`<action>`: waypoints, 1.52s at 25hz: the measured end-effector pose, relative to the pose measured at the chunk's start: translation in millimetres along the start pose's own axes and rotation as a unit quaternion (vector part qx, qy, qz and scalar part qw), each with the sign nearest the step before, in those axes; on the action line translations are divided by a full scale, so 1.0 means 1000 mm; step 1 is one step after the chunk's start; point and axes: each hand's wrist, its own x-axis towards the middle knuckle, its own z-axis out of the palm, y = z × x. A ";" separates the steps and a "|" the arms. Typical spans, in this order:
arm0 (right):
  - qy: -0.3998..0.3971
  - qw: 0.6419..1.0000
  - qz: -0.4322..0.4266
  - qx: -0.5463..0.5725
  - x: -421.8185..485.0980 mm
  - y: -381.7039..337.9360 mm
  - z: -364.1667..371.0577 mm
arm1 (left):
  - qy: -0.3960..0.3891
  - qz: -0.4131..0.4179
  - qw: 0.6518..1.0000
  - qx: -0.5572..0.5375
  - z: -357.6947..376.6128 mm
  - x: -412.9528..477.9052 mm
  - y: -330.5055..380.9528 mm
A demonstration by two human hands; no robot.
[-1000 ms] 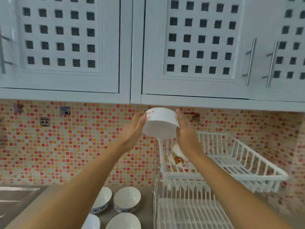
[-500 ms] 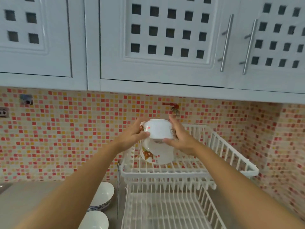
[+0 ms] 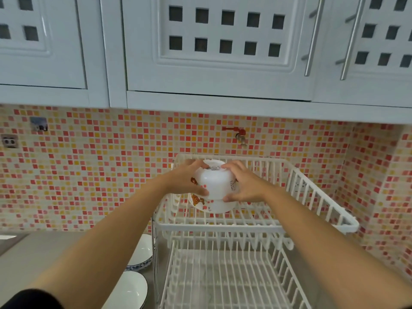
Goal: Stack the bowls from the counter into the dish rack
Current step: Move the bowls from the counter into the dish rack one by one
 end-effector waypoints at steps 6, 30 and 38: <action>-0.038 0.999 0.016 -0.028 0.001 0.003 0.005 | -0.048 -0.018 0.997 0.065 0.005 0.006 -0.003; 0.022 0.996 -0.061 -0.063 0.085 -0.260 0.067 | 0.095 -0.204 0.969 0.106 -0.101 -0.148 -0.145; -0.136 0.990 0.030 -0.009 0.096 -0.317 0.266 | -0.034 -0.333 0.938 0.096 -0.036 -0.252 -0.284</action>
